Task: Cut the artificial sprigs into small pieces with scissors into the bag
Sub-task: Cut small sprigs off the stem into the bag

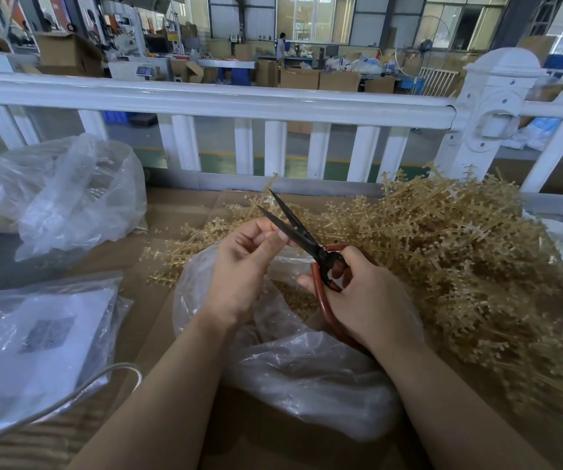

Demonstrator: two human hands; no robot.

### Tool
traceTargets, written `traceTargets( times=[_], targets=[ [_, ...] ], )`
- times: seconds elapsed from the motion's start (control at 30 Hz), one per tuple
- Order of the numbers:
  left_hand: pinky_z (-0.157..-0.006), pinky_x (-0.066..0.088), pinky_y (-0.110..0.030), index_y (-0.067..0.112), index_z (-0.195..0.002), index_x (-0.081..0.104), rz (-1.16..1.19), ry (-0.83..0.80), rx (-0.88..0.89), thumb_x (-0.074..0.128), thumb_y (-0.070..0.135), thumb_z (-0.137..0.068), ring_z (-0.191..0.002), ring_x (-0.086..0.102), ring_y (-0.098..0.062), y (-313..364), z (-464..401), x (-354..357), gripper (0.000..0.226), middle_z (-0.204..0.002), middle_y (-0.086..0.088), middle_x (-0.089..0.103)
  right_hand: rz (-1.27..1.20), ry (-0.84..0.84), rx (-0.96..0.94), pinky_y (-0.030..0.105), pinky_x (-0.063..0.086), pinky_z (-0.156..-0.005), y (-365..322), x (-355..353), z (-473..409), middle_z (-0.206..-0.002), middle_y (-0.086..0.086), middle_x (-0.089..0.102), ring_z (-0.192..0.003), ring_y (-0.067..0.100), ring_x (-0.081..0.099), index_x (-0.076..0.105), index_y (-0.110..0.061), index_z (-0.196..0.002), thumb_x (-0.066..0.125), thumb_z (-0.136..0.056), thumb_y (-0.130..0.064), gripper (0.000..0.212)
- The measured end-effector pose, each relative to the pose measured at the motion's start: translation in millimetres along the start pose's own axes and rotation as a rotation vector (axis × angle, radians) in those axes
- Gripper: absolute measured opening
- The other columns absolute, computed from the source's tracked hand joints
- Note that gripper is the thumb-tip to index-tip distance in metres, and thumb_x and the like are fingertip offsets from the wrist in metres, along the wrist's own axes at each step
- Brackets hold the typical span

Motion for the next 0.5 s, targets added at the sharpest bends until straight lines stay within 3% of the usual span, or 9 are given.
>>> traceTargets(
  times=[0.23,0.37,0.5],
  targets=[
    [-0.087,0.050,-0.027,-0.010,-0.099,0.061,0.026,-0.002,-0.002,0.058,0.004,-0.091,-0.088,0.064,-0.019,-0.4,-0.7,-0.1,0.017,-0.094,-0.019,0.065,-0.012,0.016,-0.032,0.014,0.047,-0.047,-0.5,-1.6,1.5,-0.066,-0.021,0.061,-0.056,-0.005,0.058,0.048,-0.036,-0.085,0.031,-0.070,-0.100,0.068],
    [-0.088,0.051,-0.028,-0.014,-0.102,0.060,0.041,-0.006,0.005,0.060,0.009,-0.088,-0.087,0.065,-0.019,-0.7,-0.9,-0.8,0.026,-0.094,-0.017,0.067,-0.025,0.025,-0.037,0.019,0.050,-0.050,-0.8,-2.8,1.2,-0.069,-0.019,0.062,-0.059,-0.003,0.060,0.049,-0.034,-0.084,0.035,-0.070,-0.097,0.066],
    [-0.086,0.051,-0.029,-0.006,-0.096,0.061,0.051,-0.011,0.003,0.059,0.008,-0.088,-0.085,0.065,-0.017,1.1,-0.5,0.4,0.016,-0.089,-0.011,0.069,-0.028,0.053,-0.043,0.022,0.052,-0.051,-2.7,-3.9,1.9,-0.067,-0.018,0.061,-0.059,0.000,0.060,0.050,-0.031,-0.081,0.041,-0.072,-0.092,0.063]
  ],
)
Point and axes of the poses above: each hand's wrist, its own z-axis away from the middle knuckle, its own x-axis out of the palm, y = z × x, the point moved 4 cm from there along -z, towards the middle knuckle
